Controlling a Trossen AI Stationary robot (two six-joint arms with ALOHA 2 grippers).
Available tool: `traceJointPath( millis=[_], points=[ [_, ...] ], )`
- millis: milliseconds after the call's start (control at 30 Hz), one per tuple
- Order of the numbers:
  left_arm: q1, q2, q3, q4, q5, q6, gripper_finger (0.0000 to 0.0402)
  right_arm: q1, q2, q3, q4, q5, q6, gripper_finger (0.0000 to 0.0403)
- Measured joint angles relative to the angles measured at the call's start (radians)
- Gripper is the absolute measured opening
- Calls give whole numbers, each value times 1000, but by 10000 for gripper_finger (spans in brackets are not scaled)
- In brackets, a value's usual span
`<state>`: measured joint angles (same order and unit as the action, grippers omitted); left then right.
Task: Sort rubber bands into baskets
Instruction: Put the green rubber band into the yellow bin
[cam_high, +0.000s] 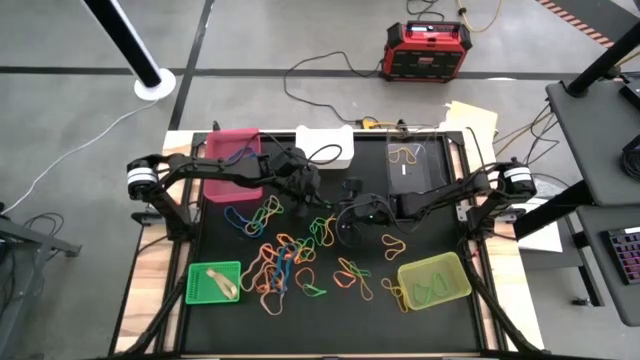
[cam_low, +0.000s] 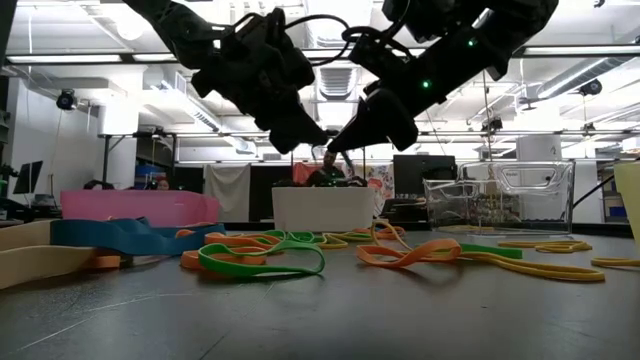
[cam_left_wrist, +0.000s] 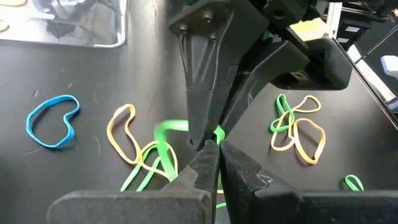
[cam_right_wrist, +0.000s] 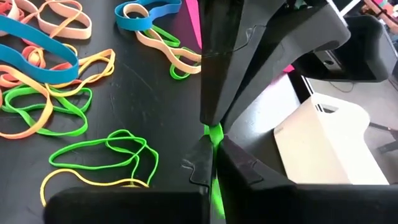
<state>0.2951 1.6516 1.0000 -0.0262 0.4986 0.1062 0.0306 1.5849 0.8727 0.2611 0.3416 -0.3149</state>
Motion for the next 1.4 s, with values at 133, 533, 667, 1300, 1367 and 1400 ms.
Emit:
traceJointPath(
  millis=[133, 533, 667, 1300, 1367, 1400],
  points=[
    [7, 0, 0, -9, 1, 32, 9, -24, -23, 1, -39, -1, -6, 9],
    [102, -19, 0, 4, -118, 101, 126, -226, -119, 212, -625, -192, 28, 9],
    [140, -64, 0, 12, -67, -18, 138, -284, -153, 352, -852, -358, 175, 9],
    [-124, -210, -3, -128, -30, -10, 125, 446, -236, 408, -1384, -485, 1218, 9],
    [-196, -240, -4, -124, -104, -15, 125, 568, -234, 402, -1388, -431, 1384, 9],
    [-230, -253, -5, -124, -138, -9, 125, 620, -234, 397, -1392, -382, 1449, 9]
  ],
)
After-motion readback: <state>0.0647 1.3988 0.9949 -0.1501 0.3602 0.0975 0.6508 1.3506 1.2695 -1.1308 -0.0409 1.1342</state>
